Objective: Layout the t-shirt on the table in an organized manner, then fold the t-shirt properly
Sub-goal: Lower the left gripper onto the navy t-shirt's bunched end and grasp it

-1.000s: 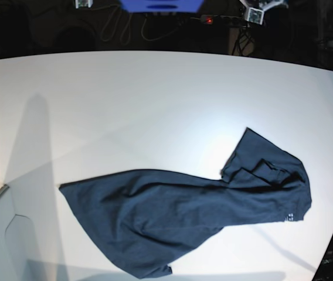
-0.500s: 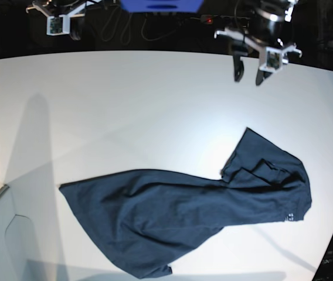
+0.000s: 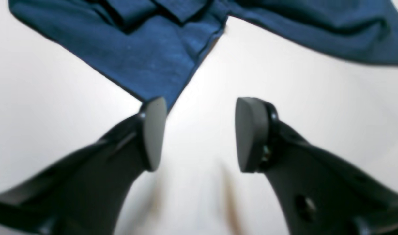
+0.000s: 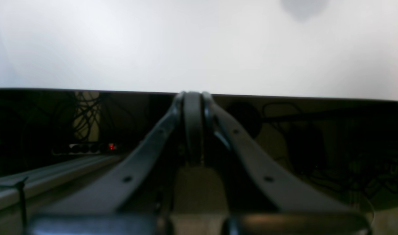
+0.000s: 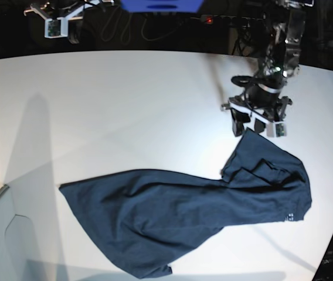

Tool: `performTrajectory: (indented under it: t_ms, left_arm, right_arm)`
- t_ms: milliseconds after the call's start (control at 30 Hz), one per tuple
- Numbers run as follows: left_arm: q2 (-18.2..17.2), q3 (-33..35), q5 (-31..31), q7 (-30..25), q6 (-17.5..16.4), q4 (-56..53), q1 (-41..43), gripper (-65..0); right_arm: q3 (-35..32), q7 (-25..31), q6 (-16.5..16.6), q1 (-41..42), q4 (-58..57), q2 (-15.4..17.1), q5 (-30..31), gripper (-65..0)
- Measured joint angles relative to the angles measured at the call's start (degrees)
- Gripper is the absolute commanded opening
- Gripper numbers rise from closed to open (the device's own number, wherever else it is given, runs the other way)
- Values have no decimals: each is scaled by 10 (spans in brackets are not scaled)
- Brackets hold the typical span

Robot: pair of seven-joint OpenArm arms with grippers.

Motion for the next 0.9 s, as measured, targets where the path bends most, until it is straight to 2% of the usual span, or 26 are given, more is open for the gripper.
performTrajectory:
  t_ms: [67, 133, 333, 567, 633, 700, 833, 900]
  left_arm:
    - [1, -22, -19, 0, 7, -37, -21, -241]
    - [-3, -30, -27, 0, 10, -65, -40, -224]
    - [1, -27, -27, 0, 5, -131, -85, -224]
    - [12, -28, -26, -24, 2, -199, -119, -227]
    - [12, -28, -26, -31, 0, -214, -129, -271]
    - [17, -28, -26, -33, 0, -227, -138, -367]
    - [22, -28, -27, -34, 1, -239, -142, -645]
    - [23, -28, -30, -33, 1, -239, -142, -650]
  right_arm:
    - [0, -31, 0, 0, 0, 0, 0, -650]
    - [0, -48, 0, 3, 0, 0, 0, -650]
    - [0, -87, 0, 18, -1, 0, 0, -650]
    - [0, -84, 0, 17, -1, 0, 0, -650]
    - [0, -84, 0, 19, -1, 0, 0, -650]
    - [0, -85, 0, 25, -1, 0, 0, -650]
    - [0, -84, 0, 27, -1, 0, 0, -650]
    - [0, -86, 0, 27, -1, 0, 0, -650]
